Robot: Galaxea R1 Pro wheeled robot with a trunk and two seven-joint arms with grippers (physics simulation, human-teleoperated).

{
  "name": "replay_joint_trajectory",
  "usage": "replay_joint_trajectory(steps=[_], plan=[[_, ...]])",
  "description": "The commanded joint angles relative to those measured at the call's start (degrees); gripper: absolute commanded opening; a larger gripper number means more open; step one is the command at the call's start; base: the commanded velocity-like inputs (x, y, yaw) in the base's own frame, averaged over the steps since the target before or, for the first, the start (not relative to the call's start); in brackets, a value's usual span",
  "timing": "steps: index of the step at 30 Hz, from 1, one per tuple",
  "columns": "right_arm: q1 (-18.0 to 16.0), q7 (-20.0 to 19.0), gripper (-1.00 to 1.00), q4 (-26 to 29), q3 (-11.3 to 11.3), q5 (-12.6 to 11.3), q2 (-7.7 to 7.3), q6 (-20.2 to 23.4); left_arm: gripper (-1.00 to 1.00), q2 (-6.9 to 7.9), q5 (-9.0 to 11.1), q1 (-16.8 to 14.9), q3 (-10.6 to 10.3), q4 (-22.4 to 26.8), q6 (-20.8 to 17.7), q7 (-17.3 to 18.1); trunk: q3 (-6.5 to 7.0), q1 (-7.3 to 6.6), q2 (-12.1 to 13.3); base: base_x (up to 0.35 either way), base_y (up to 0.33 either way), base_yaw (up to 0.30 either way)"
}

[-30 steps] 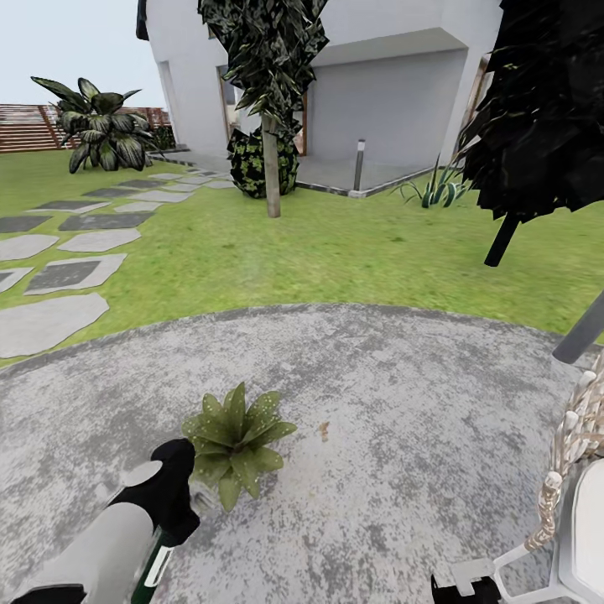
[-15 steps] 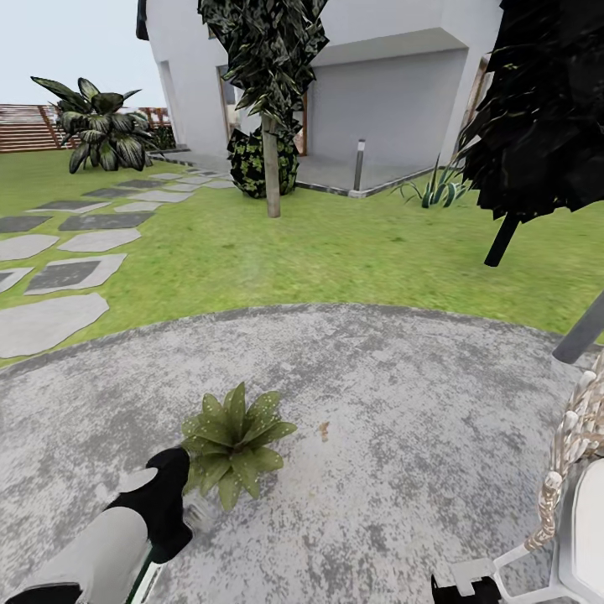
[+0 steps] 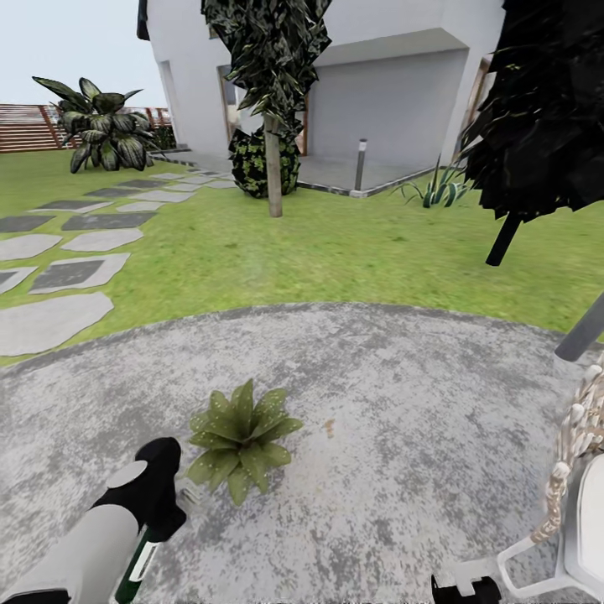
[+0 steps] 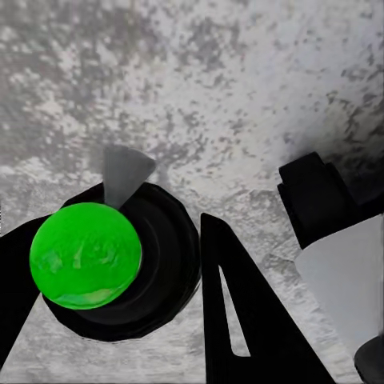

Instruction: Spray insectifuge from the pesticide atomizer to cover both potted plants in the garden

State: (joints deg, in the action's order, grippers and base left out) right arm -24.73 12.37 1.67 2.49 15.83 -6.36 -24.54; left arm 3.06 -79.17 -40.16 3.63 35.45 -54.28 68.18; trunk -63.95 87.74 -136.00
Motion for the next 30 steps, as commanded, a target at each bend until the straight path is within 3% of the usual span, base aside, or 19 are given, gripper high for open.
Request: replay_joint_trajectory(steps=[1,10,13,16,21,24,28,30], plan=[[-0.1,0.3,1.0,-0.1,0.2,0.6,-0.03,-0.2,-1.0,-0.18,0.0,0.0,0.1,0.3,-0.3,0.6,-0.05,-0.02,0.0,-0.041,0.308,0.0],[-0.1,0.3,1.0,-0.1,0.2,0.6,-0.06,-0.2,-1.0,0.01,0.7,0.1,-0.1,0.6,0.0,0.3,-0.05,-0.02,0.0,-0.005,0.155,0.0],[-0.1,0.3,1.0,-0.1,0.2,0.6,-0.06,-0.2,-1.0,0.28,1.2,0.4,0.2,0.5,5.1,-1.5,-0.05,-0.02,0.0,-0.002,0.003,0.0],[-0.1,0.3,1.0,-0.1,0.2,0.6,-0.06,-0.2,-1.0,0.22,5.2,1.5,2.1,0.5,10.6,-5.5,-0.05,-0.02,0.0,-0.145,0.0,0.0],[-0.1,0.2,1.0,-0.1,0.2,0.7,-0.06,-0.2,-1.0,0.19,11.7,1.8,2.9,-0.1,15.2,-10.9,-0.05,-0.02,0.0,-0.294,0.0,0.0],[-0.1,0.1,1.0,0.0,0.2,0.8,-0.03,-0.2,-1.0,0.23,15.3,2.4,3.1,-0.3,27.1,-12.4,-0.05,-0.02,0.0,-0.321,0.0,0.0],[-0.1,-0.1,1.0,0.1,0.0,0.8,0.3,-0.2,-1.0,0.24,20.3,3.7,3.2,-0.4,33.9,-14.7,-0.05,-0.02,0.0,-0.28,0.0,0.0],[-0.1,-1.0,1.0,0.2,-0.1,0.8,0.36,-0.2,-1.0,0.32,23.4,3.9,3.2,-0.4,39.2,-15.3,-0.05,-0.02,0.0,-0.081,0.0,0.0]])
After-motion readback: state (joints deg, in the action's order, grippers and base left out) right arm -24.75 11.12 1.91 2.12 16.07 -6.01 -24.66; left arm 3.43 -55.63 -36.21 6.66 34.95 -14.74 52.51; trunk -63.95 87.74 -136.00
